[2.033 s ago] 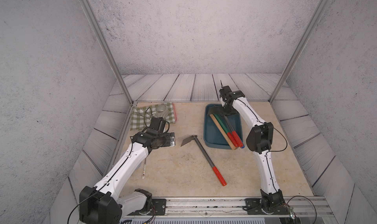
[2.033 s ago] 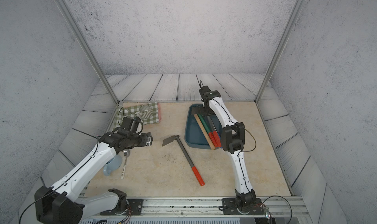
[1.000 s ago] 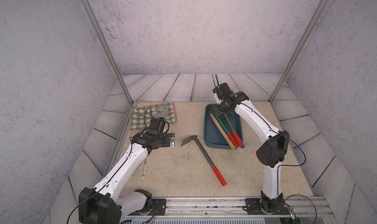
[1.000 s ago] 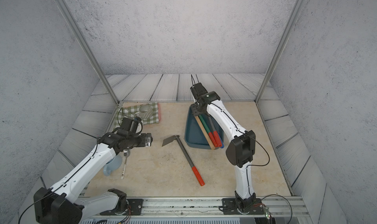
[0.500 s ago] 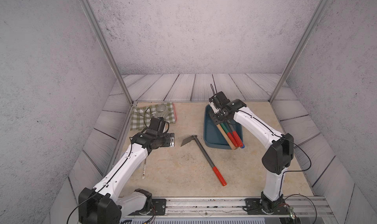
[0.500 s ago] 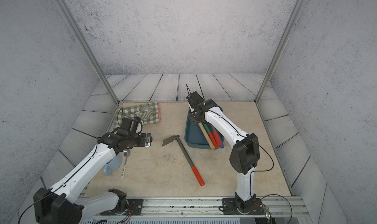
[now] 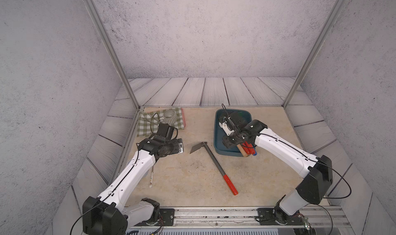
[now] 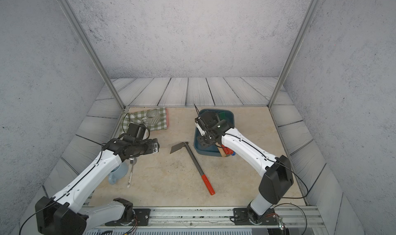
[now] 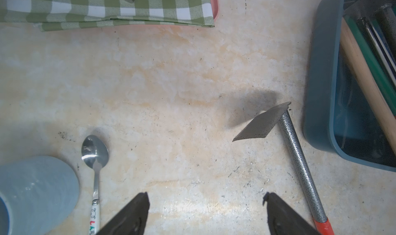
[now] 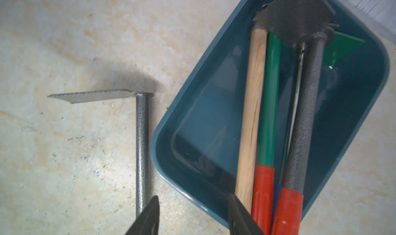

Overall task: Put the small hoe into the storage box
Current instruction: Pick up the hoe from the center of the board.

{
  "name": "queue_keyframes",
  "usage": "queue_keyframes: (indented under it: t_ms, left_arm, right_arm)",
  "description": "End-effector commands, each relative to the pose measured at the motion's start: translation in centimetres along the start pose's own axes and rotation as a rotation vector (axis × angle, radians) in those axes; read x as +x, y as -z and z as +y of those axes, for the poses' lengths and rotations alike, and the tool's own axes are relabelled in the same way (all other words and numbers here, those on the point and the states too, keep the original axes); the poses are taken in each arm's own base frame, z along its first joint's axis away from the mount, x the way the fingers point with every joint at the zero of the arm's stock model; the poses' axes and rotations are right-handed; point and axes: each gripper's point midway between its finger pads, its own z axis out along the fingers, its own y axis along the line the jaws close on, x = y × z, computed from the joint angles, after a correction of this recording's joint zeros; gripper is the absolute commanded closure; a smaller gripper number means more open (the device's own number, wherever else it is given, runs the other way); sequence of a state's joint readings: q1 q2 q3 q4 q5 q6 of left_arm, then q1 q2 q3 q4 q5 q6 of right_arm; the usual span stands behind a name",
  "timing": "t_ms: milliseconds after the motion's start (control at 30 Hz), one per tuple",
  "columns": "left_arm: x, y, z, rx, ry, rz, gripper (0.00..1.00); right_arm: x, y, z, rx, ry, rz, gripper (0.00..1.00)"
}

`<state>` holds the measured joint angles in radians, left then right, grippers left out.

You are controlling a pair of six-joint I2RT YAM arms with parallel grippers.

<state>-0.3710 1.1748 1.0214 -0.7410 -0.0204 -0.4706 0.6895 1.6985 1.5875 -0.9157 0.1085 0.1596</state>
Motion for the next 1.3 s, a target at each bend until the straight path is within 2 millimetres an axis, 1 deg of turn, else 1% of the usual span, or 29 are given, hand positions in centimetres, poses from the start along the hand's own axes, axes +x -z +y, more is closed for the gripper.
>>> queue_keyframes:
  t_ms: [0,167,333,433,600,700,833,1067,1267]
  left_arm:
    - [-0.1,0.9,-0.2,0.004,0.042,0.000,0.12]
    - [0.0,0.4,-0.5,0.019,0.046,0.014,0.12]
    - [-0.3,0.2,-0.7,0.024,0.028,0.005,0.12]
    - [-0.6,-0.1,-0.9,0.025,0.017,0.003,0.12]
    - [-0.4,-0.9,-1.3,0.041,0.004,0.021,0.12]
    - [-0.4,-0.8,-1.2,0.039,0.001,0.022,0.12]
    - [-0.2,-0.3,-0.7,0.024,-0.004,0.006,0.12]
    - [0.6,-0.5,-0.3,0.012,-0.017,0.025,0.12]
    - [0.5,-0.6,-0.3,0.007,-0.022,0.021,0.12]
  right_arm:
    - [0.6,1.7,0.9,-0.055,-0.013,-0.036,0.48]
    - [2.0,2.5,3.0,-0.100,0.009,-0.036,0.48]
    - [3.4,2.0,4.7,-0.114,0.026,-0.017,0.47]
    - [4.0,1.2,5.5,-0.122,0.021,-0.008,0.47]
    - [5.1,-0.3,6.9,-0.131,0.040,0.022,0.47]
    - [5.8,-1.6,7.3,-0.131,0.039,0.048,0.47]
    - [6.1,-2.7,8.1,-0.145,0.041,0.069,0.47]
    - [6.5,-4.9,9.1,-0.156,0.046,0.108,0.47]
    - [6.9,-7.3,9.3,-0.140,0.037,0.145,0.48]
